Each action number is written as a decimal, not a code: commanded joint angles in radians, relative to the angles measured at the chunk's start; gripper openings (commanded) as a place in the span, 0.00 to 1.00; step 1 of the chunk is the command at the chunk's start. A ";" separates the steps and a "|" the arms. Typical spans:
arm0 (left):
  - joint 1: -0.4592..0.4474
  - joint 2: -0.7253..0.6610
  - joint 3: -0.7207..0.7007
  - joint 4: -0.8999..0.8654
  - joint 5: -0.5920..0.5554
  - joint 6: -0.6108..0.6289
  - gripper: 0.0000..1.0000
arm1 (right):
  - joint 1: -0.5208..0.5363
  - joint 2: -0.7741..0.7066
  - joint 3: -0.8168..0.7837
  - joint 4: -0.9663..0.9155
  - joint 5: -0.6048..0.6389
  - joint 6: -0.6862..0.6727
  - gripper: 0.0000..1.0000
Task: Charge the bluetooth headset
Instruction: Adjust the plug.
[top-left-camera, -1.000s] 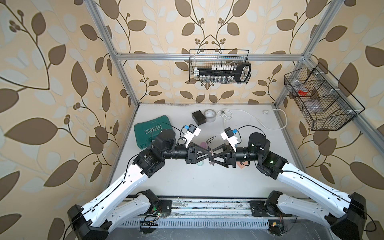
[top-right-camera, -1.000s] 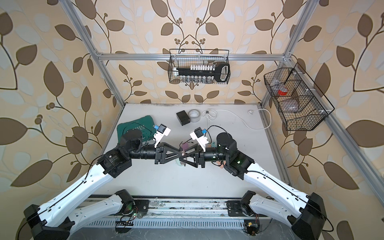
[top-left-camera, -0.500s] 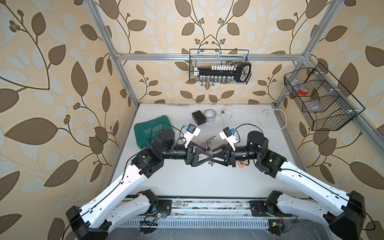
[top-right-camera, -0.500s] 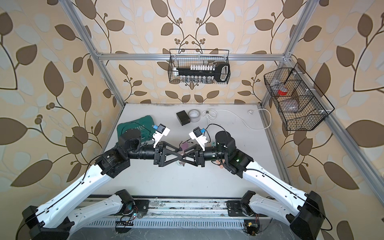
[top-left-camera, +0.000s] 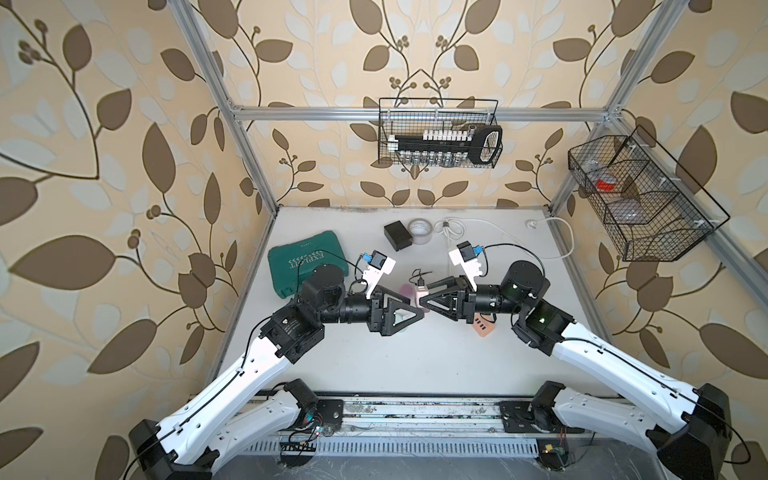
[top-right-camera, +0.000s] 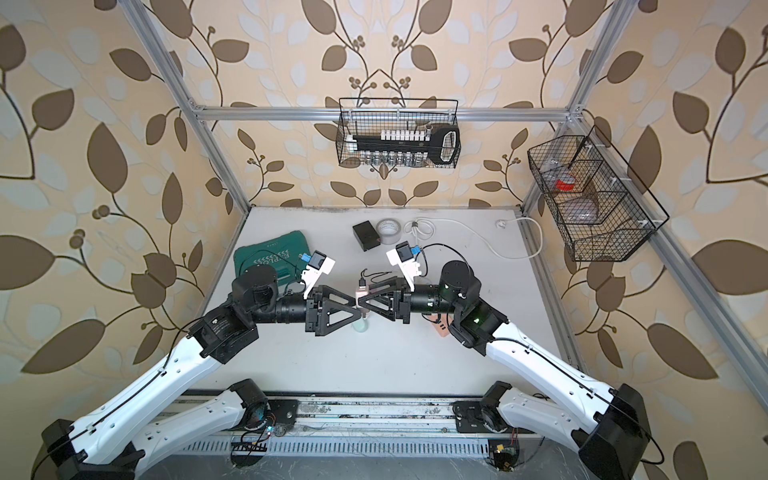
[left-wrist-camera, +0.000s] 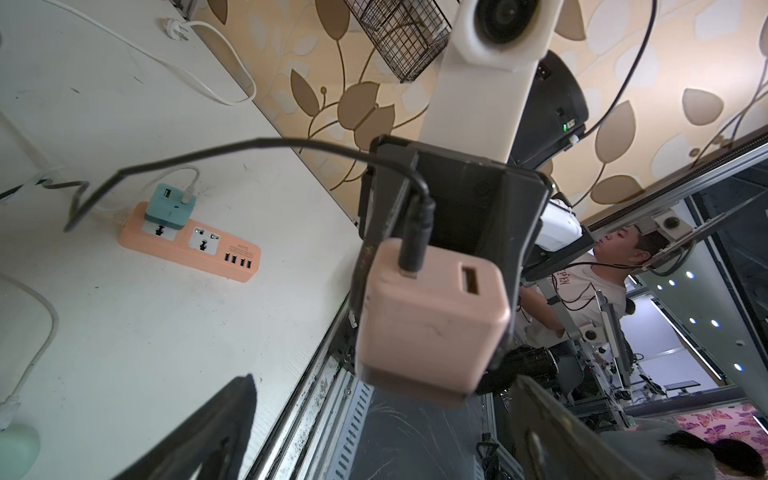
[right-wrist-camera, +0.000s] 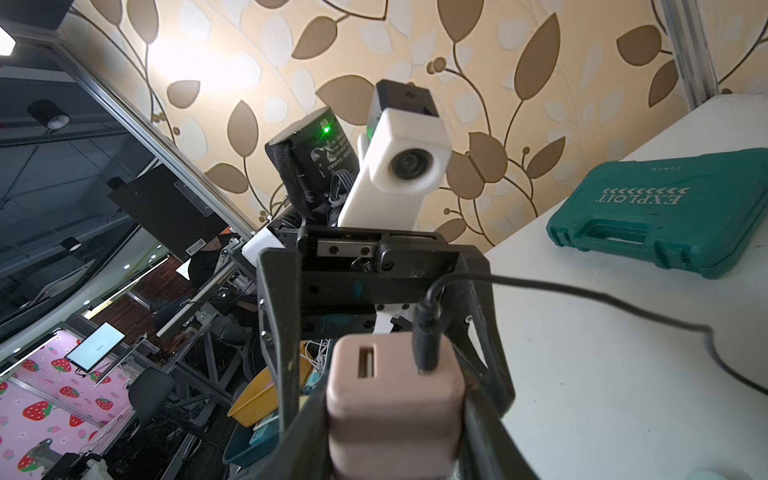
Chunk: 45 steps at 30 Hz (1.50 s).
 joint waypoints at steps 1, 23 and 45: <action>-0.010 0.022 0.001 0.122 0.056 -0.036 0.93 | 0.010 -0.023 -0.022 0.078 0.013 0.035 0.33; -0.010 0.034 -0.007 0.157 0.090 -0.046 0.55 | 0.014 -0.026 -0.034 0.114 0.047 0.053 0.34; -0.010 0.026 0.038 -0.001 0.078 0.070 0.29 | -0.001 -0.077 0.016 -0.158 0.073 -0.087 0.75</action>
